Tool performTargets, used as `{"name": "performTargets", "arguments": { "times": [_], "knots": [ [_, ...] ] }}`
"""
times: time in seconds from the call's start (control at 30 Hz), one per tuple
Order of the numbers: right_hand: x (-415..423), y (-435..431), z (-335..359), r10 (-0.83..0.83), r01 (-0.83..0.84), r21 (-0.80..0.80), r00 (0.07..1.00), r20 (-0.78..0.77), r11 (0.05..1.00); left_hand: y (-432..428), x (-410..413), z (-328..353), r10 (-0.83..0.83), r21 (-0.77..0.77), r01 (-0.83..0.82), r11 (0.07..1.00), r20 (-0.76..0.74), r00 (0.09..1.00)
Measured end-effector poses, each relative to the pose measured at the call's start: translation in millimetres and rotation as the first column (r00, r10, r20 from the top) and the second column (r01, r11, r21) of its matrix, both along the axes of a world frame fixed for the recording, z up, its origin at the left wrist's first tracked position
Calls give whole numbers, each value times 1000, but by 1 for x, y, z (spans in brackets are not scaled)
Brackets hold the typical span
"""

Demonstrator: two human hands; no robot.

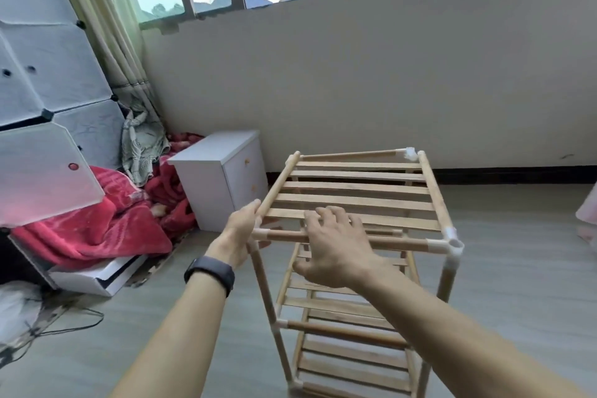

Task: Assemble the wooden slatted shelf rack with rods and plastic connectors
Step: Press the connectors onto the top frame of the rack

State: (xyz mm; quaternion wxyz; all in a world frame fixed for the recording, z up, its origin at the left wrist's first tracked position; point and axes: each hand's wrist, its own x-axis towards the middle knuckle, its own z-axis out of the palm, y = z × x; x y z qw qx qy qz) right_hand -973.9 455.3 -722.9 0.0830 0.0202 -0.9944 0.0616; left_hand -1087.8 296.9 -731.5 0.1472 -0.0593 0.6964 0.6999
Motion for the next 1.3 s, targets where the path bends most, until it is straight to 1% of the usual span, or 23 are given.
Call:
{"name": "performTargets", "arguments": {
  "times": [0.07,0.13,0.2,0.27,0.33,0.37,0.43,0.5,0.63,0.77,0.83,0.97,1.2,1.3],
  "knots": [
    [-20,-8,1,-16,14,49,999,43,999,1,1,-1,15,16,-15,1000,-25,1000],
    [-34,-16,2,-6,1,66,997,74,998,0,4,0,14,-26,-15,1000,-49,999],
    [-41,-23,2,9,-13,64,998,62,998,-2,8,-3,19,-10,-20,1000,-39,999],
    [-44,-24,2,19,-21,58,999,31,998,-3,11,-3,32,94,-32,995,4,999],
    [-46,-20,2,29,-30,43,999,23,999,-2,14,-2,49,229,-57,972,38,998],
    [-46,-17,3,37,-38,43,999,23,998,0,15,-1,58,271,-68,960,44,997],
    [-47,-13,5,51,-52,57,999,19,997,5,16,0,59,316,-70,946,44,997],
    [-46,-10,3,65,-65,75,998,8,995,10,16,-1,82,328,-90,940,38,996],
    [-48,-6,-1,56,-55,58,998,-13,997,18,11,-7,162,270,-161,949,19,987],
    [-58,-21,-4,68,-68,19,998,15,997,23,16,-8,229,263,-239,935,66,971],
    [-60,-25,-5,72,-71,17,997,-40,997,23,15,-9,264,247,-268,931,51,963],
    [-61,-15,-7,97,-91,50,985,-140,995,29,16,-12,282,187,-278,942,4,959],
    [-58,-7,-8,142,-134,58,974,-175,989,37,29,-8,359,97,-356,929,-11,933],
    [-52,-3,-9,167,-153,86,968,-186,984,40,40,-8,364,88,-360,929,-32,931]
  ]
}}
